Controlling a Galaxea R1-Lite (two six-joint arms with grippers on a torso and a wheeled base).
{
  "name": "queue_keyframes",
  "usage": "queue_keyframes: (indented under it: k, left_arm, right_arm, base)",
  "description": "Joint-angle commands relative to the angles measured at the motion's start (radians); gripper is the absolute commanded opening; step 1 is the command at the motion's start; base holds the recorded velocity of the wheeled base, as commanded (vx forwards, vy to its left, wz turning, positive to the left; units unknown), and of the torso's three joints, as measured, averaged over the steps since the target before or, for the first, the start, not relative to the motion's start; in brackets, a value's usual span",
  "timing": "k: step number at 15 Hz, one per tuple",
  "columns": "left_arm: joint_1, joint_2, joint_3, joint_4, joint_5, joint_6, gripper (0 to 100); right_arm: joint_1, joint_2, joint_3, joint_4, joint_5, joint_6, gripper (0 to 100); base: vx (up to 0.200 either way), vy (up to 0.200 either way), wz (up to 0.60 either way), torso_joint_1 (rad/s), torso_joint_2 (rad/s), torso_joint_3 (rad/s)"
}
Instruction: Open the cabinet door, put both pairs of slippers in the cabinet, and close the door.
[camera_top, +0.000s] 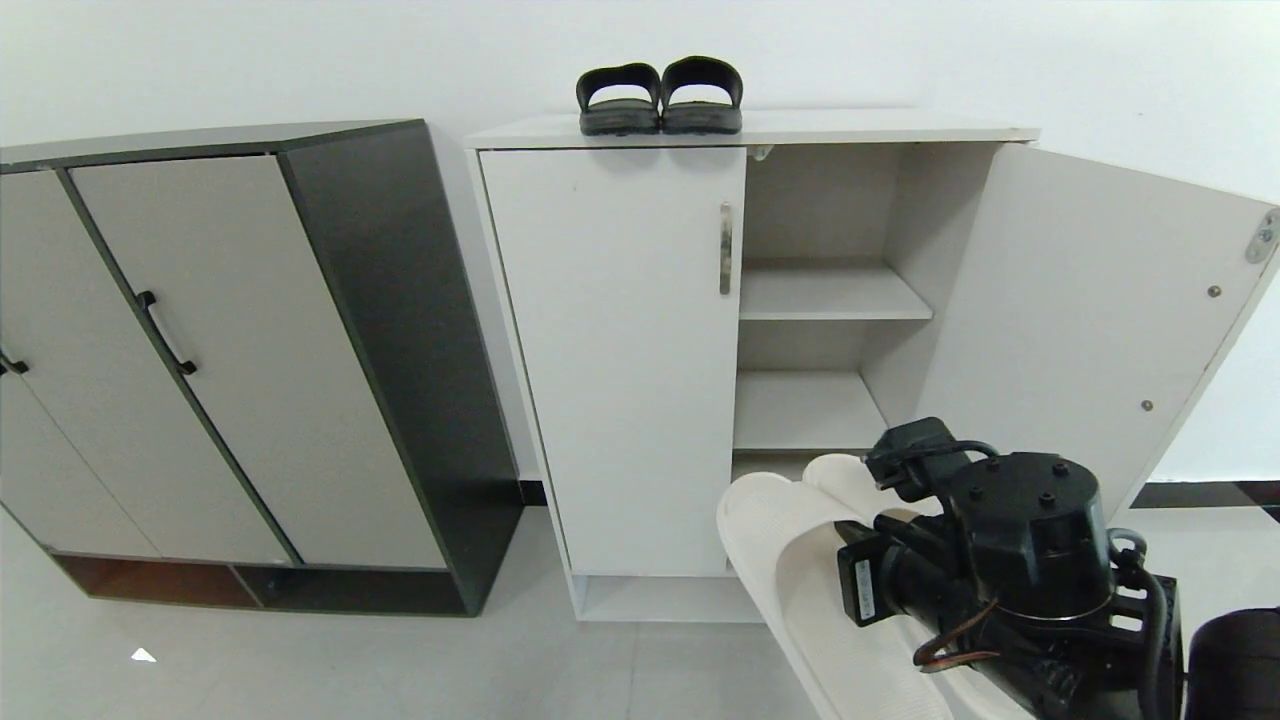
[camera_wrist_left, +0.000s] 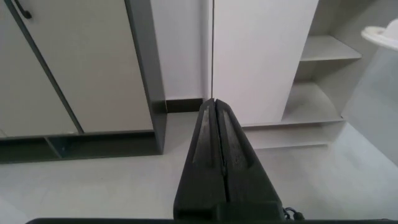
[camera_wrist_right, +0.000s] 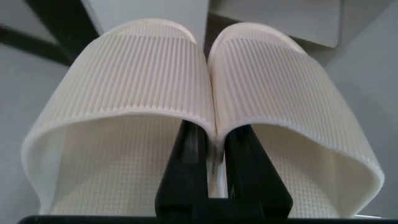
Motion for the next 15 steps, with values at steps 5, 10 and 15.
queue_keyframes:
  k: [5,10,15]
  left_arm:
    - [0.007,-0.039,0.001,0.001,0.0,-0.001,0]
    - [0.007,-0.039,0.001,0.001,0.0,-0.001,0]
    - [0.007,-0.039,0.001,0.001,0.0,-0.004,0]
  right_arm:
    - [0.008,0.23,-0.204,-0.023,-0.249,0.069,0]
    - [0.002,0.308,-0.253,-0.031,-0.284,0.121,0]
    - [0.002,0.318,-0.252,-0.033,-0.285,0.123,0]
  base:
    - [0.0,0.0,0.0,0.0,0.0,0.0]
    - [0.0,-0.16,0.0,0.001,0.0,0.004]
    - [0.0,-0.12,0.0,0.004,0.0,0.0]
